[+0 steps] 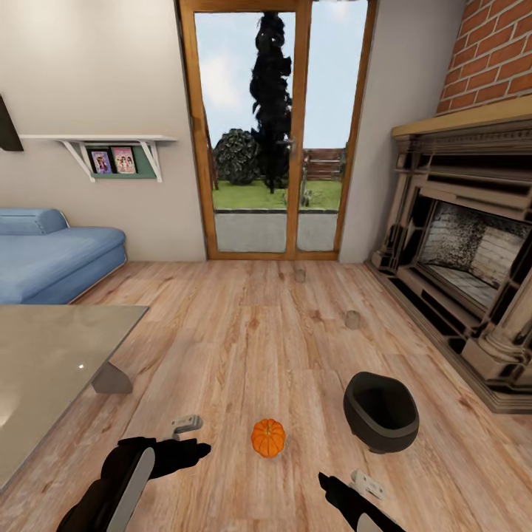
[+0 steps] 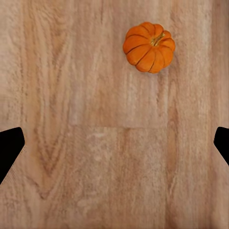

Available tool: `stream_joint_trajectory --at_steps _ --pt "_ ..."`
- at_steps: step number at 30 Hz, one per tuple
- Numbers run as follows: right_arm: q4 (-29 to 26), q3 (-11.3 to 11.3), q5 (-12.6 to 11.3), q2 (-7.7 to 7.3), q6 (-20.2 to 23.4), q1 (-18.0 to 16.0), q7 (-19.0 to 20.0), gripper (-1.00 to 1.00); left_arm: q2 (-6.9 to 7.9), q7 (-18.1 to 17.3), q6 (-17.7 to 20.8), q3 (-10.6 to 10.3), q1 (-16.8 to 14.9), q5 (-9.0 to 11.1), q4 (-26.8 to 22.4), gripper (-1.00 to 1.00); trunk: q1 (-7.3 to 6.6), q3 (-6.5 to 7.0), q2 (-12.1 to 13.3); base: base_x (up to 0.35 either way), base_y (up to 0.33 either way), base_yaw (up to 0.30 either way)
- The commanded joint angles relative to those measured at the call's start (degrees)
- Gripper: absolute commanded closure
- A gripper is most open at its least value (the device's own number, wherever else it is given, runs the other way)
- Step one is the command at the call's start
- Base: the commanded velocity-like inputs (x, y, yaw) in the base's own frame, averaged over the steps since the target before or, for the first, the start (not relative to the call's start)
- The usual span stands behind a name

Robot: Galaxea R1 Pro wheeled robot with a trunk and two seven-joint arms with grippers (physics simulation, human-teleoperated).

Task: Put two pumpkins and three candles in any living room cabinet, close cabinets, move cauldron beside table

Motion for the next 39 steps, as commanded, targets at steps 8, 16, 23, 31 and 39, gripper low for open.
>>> stream_joint_trajectory --at_steps 8,16,23,31,39 --pt "0.16 2.16 1.31 0.02 -0.09 -0.06 -3.01 -1.00 0.06 0.54 0.12 -0.08 -0.03 -0.19 -0.03 -1.00 0.00 -0.05 -0.02 0.053 0.048 0.000" --pt "-0.03 2.93 2.35 0.01 -0.56 -0.06 -4.91 -1.00 0.02 0.63 0.04 -0.09 -0.03 -0.25 0.07 -1.00 0.00 -0.05 -0.02 0.115 0.073 0.000" --pt "-0.39 2.97 2.50 -0.04 -1.68 -0.06 -5.01 -1.00 -0.12 0.64 -0.08 -0.13 -0.02 -0.31 0.38 -1.00 0.00 -0.05 -0.02 0.183 0.006 0.000" --pt "0.04 2.91 2.31 0.01 -6.70 -0.06 -5.66 -1.00 -0.24 0.64 -0.08 -0.16 -0.02 -0.26 0.47 -1.00 0.00 -0.05 -0.02 0.090 0.025 0.000" --pt "0.10 2.88 2.19 0.02 -11.81 -0.06 -5.03 -1.00 -0.27 0.64 -0.08 -0.16 -0.02 -0.26 0.44 -1.00 0.00 -0.05 -0.02 0.098 0.102 0.000"
